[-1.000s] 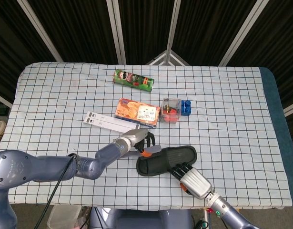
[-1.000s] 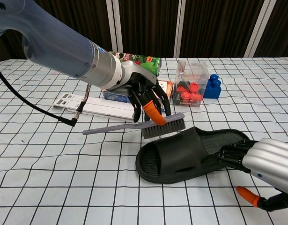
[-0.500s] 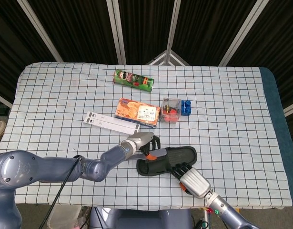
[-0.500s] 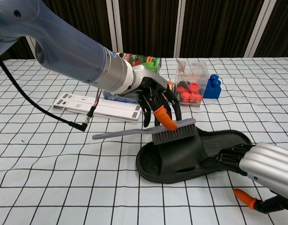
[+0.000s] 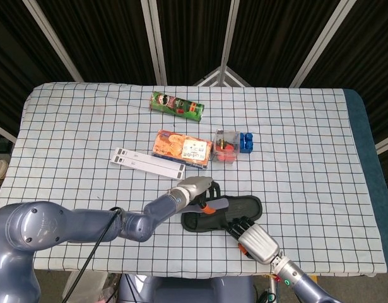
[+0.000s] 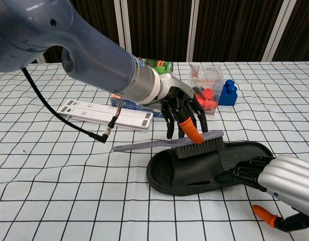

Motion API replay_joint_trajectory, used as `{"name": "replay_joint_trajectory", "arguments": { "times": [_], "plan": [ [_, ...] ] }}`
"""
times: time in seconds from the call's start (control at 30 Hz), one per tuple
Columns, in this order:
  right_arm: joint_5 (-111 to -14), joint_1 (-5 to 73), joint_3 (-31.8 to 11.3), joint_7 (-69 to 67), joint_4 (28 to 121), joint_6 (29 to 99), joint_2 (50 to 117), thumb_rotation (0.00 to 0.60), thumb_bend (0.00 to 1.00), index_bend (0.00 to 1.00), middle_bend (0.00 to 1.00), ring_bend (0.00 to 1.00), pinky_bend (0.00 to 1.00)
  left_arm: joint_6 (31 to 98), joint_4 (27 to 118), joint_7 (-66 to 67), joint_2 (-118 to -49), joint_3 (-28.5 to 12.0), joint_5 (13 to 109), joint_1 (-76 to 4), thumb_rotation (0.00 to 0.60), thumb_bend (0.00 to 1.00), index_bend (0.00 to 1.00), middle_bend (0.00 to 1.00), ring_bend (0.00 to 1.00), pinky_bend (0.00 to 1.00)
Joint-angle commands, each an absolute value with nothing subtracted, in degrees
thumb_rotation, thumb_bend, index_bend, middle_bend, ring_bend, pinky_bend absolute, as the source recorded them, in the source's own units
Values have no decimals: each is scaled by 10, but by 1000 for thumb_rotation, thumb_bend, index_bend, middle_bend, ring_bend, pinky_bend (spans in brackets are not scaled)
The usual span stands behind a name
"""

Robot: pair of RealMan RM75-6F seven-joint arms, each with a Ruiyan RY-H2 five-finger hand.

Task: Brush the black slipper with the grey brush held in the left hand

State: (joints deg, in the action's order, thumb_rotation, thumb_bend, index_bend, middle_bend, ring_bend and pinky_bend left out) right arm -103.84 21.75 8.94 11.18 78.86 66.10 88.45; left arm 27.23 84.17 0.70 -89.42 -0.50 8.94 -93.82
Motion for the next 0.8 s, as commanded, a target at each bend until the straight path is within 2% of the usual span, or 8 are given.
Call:
{"name": "replay_joint_trajectory", "arguments": {
  "times": [0.03,0.27,0.5,0.63,0.8],
  "plan": [
    [-1037,218,90,112,790,661,885,600,603,179,249,200,239,289,861,26,-882,11,74,-955,600,746,521,664,541,555],
    [-1036,217,91,117,792,664,886,600,603,179,249,200,239,307,903,67,-854,55,30,-984,600,747,521,662,541,555],
    [-1034,217,93,119,794,664,887,600,604,179,249,200,239,321,916,86,-849,76,18,-984,600,747,522,662,541,555],
    [-1031,217,93,121,796,663,887,600,604,179,249,200,239,338,913,90,-857,72,26,-976,600,747,523,663,541,554],
    [-1029,218,95,123,798,662,886,600,603,179,249,200,239,364,897,79,-884,37,69,-945,600,747,532,667,541,553]
  ]
}}
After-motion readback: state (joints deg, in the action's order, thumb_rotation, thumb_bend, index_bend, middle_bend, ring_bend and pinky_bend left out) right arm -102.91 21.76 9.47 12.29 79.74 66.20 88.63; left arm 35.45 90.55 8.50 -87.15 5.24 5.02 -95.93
